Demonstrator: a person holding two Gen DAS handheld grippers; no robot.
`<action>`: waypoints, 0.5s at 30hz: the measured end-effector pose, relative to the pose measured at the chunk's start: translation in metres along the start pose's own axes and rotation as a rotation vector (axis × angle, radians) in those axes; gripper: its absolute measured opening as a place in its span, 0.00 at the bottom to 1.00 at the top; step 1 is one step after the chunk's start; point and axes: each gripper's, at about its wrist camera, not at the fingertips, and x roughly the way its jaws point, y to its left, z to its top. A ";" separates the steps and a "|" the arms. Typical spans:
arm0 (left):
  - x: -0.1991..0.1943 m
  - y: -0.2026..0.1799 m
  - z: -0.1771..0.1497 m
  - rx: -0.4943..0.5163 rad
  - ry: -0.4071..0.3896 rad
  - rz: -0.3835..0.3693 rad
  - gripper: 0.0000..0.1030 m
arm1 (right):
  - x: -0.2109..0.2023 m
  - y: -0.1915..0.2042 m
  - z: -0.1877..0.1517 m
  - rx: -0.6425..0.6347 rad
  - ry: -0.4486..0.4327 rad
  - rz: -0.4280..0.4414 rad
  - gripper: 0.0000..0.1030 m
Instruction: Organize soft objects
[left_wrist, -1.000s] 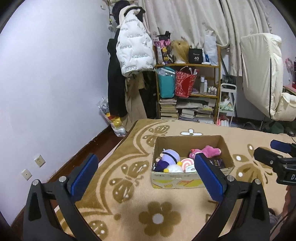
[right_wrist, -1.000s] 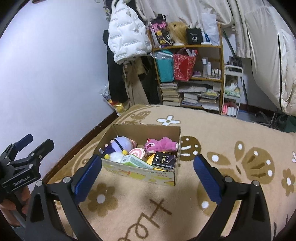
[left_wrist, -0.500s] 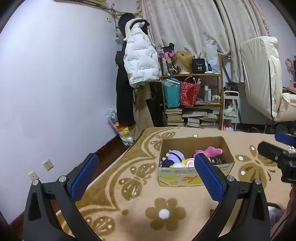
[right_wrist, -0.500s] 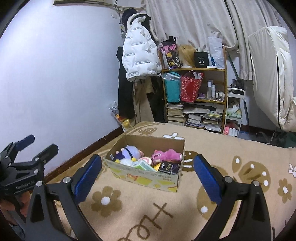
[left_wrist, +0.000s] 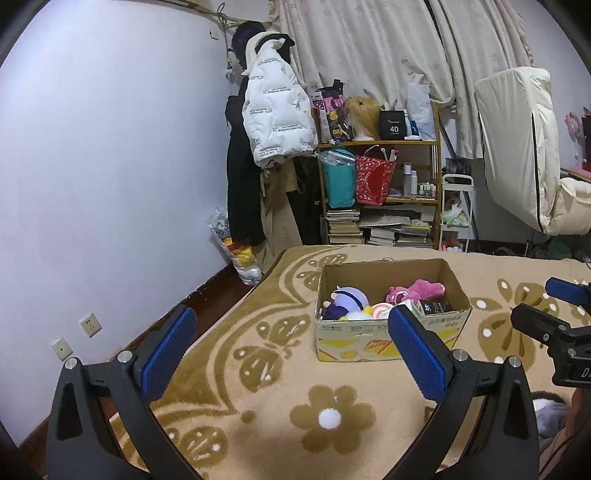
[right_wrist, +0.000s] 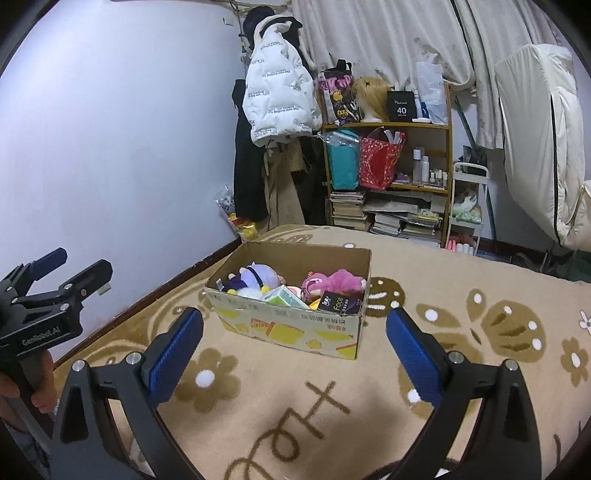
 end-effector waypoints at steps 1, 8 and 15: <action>0.000 -0.001 0.001 0.004 -0.003 0.002 0.99 | 0.000 -0.001 -0.001 0.004 0.003 -0.002 1.00; 0.004 -0.001 0.000 0.006 0.009 -0.011 0.99 | 0.004 -0.004 -0.002 0.018 0.017 -0.007 1.00; 0.005 -0.005 -0.003 0.020 0.016 -0.011 0.99 | 0.005 -0.004 -0.002 0.014 0.016 -0.011 1.00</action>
